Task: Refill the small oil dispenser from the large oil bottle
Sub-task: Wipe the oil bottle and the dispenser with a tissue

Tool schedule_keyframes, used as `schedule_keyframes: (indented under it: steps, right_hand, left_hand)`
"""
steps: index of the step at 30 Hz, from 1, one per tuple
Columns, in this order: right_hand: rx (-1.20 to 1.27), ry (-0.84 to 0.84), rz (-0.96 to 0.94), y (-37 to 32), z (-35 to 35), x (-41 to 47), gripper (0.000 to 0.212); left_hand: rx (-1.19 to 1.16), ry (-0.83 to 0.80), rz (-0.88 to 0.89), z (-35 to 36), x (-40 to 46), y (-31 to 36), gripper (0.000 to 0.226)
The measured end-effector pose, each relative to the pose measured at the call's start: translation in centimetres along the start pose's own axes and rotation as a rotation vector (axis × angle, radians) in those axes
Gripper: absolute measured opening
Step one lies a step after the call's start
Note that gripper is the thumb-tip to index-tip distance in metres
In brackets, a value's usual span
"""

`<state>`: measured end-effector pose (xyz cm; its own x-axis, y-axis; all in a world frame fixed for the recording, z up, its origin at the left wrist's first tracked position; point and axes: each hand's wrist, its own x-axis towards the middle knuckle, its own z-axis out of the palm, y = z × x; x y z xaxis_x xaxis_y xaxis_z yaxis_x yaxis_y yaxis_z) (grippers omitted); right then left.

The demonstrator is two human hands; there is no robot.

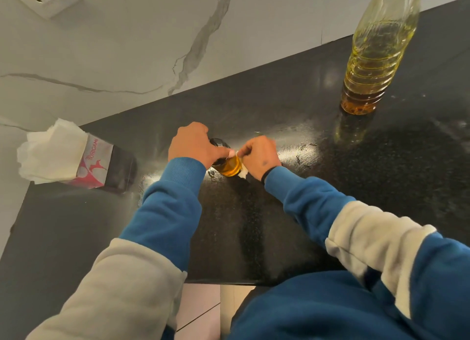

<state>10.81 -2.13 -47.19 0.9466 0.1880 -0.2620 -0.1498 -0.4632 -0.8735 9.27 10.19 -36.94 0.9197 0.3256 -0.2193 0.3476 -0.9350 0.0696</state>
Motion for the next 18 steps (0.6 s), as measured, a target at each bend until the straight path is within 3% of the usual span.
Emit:
schedule_keyframes:
  steps: [3,10,13,18]
  right_hand:
    - [-0.011,-0.011,0.001,0.1,0.0,0.2,0.019]
    - [0.224,0.037,-0.087,-4.6,-2.0,0.8,0.026]
    - [0.143,0.043,-0.125,-4.1,-1.7,0.7,0.023]
    - [-0.064,-0.039,0.033,-0.1,0.0,0.3,0.025]
  left_hand:
    - [0.016,0.064,-0.018,0.4,0.1,0.2,0.065]
    - [0.001,0.009,0.005,0.3,0.8,-0.1,0.047]
    - [-0.014,0.016,0.016,0.3,0.5,0.0,0.045]
    - [-0.079,0.01,-0.002,0.4,0.1,0.0,0.058]
